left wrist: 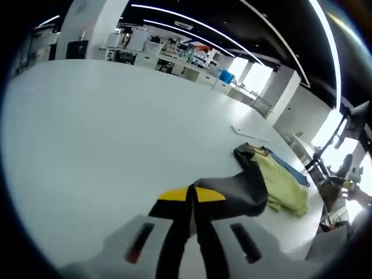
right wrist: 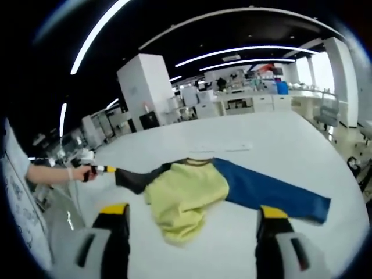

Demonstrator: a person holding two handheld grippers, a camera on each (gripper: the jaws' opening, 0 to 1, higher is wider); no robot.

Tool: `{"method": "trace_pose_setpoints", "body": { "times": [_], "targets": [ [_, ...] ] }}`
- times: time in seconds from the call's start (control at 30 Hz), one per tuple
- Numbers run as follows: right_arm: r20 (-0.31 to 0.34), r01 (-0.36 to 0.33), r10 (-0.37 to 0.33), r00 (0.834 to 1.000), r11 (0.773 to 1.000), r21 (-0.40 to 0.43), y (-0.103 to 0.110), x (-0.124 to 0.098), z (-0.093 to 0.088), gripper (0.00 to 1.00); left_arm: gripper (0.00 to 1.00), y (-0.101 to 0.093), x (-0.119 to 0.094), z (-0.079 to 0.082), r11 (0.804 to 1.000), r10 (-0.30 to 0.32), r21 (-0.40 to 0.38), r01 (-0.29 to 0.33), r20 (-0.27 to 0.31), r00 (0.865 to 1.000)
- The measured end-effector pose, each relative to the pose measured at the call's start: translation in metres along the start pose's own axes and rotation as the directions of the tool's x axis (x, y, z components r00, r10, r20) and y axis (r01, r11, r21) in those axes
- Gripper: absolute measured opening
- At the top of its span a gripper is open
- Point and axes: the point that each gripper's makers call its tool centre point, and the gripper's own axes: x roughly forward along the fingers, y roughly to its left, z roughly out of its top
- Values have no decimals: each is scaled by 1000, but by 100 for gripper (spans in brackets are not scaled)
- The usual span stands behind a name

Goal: Fold the garment on the visible template until the final outline fits inside the template.

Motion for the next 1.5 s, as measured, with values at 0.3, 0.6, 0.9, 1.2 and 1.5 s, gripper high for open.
{"method": "trace_pose_setpoints", "body": {
  "times": [0.3,0.6,0.9,1.2,1.5],
  "targets": [
    [-14,20,-19,1000,999,29,-1,10,-5,91,0,48,11,11,999,39,3,-39,-18,999],
    [-35,46,-45,998,998,43,2,7,-12,91,0,68,18,17,996,89,-3,-89,-5,996],
    [-49,68,-65,997,996,52,2,8,-17,91,0,102,24,37,990,143,-11,-143,16,990],
    [-61,96,-92,994,993,65,-5,10,-19,91,0,129,45,56,984,176,6,-176,7,984],
    [-72,91,-85,994,993,77,-5,16,-24,91,0,130,38,42,980,198,31,-196,-61,978]
  ]
}}
